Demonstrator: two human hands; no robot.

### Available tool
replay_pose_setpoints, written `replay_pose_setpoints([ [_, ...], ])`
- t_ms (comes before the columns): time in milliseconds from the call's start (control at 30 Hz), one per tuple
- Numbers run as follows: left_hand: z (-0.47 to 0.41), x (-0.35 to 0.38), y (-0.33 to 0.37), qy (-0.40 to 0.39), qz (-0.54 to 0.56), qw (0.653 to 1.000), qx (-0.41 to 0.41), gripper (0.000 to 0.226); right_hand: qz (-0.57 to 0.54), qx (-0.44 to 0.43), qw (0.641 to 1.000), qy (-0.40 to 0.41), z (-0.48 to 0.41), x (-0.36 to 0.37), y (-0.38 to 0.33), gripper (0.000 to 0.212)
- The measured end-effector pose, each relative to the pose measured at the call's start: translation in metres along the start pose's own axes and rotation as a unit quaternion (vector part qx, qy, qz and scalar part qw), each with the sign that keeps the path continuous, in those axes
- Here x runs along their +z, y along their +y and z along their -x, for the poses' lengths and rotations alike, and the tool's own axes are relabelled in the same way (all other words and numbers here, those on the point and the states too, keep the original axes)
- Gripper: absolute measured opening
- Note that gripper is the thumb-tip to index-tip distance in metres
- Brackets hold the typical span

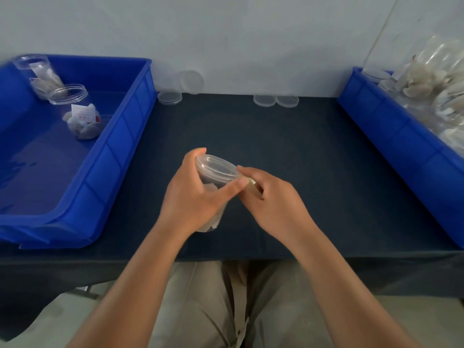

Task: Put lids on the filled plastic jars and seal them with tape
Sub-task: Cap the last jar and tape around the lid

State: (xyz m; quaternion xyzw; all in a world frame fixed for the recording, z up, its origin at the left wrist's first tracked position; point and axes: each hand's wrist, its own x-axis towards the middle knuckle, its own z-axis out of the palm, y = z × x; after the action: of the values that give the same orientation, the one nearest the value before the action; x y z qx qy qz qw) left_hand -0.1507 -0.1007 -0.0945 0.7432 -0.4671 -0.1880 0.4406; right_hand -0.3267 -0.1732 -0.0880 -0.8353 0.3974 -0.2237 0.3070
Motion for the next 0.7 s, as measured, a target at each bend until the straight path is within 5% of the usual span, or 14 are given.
replay_pose_setpoints([
  [100, 0.001, 0.006, -0.001, 0.055, 0.035, 0.998, 0.002, 0.089, -0.020, -0.006, 1.000, -0.013, 0.000, 0.000, 0.000, 0.058],
  [233, -0.009, 0.002, 0.000, 0.036, 0.037, 0.998, 0.022, 0.070, -0.036, -0.012, 0.998, -0.041, -0.002, -0.010, 0.005, 0.070],
  [500, -0.022, -0.010, -0.010, -0.067, 0.155, 0.986, 0.016, 0.068, 0.007, -0.084, 0.988, -0.130, -0.015, -0.029, 0.015, 0.016],
  [700, -0.020, -0.009, -0.010, -0.091, 0.173, 0.980, 0.030, 0.062, 0.014, -0.104, 0.987, -0.118, -0.025, -0.020, 0.017, 0.025],
])
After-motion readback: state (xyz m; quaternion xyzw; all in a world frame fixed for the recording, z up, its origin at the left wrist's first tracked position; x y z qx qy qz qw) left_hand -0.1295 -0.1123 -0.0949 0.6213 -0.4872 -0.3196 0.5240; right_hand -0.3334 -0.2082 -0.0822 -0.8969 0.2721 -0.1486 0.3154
